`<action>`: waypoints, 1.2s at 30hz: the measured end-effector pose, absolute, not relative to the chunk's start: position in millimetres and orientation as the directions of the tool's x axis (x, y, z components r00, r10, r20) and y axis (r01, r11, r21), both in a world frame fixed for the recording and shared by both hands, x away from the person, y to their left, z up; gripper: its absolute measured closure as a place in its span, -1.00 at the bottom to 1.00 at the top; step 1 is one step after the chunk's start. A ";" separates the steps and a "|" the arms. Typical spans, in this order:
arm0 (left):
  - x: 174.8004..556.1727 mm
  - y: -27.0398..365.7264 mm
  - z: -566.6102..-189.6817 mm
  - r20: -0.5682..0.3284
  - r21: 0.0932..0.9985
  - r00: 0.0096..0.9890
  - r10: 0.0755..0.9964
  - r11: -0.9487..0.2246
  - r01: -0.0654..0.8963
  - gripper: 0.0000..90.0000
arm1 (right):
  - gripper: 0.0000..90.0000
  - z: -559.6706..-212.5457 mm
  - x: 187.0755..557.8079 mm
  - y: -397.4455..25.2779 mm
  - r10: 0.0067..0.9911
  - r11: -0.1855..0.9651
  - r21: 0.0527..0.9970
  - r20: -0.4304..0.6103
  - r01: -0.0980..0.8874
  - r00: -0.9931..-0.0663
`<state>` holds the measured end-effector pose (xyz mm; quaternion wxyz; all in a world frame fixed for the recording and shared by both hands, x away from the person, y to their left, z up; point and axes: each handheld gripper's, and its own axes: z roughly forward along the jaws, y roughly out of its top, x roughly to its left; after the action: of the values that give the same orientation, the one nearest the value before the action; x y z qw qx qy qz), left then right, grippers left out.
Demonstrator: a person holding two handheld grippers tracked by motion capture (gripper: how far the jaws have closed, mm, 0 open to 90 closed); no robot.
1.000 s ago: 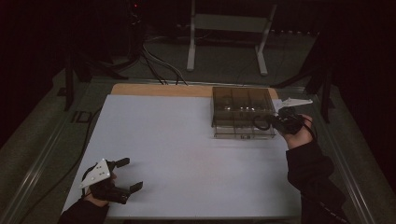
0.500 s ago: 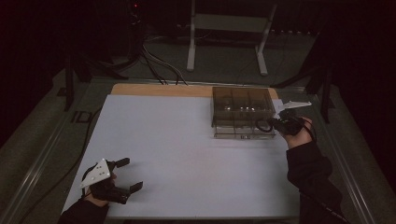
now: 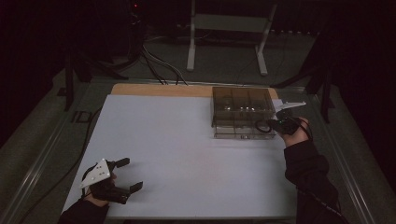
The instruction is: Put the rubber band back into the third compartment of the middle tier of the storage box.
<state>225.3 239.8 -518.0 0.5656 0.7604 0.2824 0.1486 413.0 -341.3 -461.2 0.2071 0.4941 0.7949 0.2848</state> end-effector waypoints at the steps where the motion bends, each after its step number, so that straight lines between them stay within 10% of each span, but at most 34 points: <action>1: 225.3 239.8 -518.0 -0.094 0.944 0.796 0.598 -0.200 0.262 -0.99 | 0.92 -462.0 413.5 -340.9 0.903 0.353 0.655 -0.051 0.669 -0.426; 36: 225.6 239.4 -518.7 -0.096 0.943 0.797 0.597 -0.202 0.265 -0.99 | 0.91 -481.0 426.1 -334.5 0.904 0.392 0.582 -0.097 0.713 -0.417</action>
<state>225.6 239.4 -518.7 0.5647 0.7612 0.2829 0.1469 426.1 -334.5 -481.0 0.2041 0.4997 0.8088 0.2335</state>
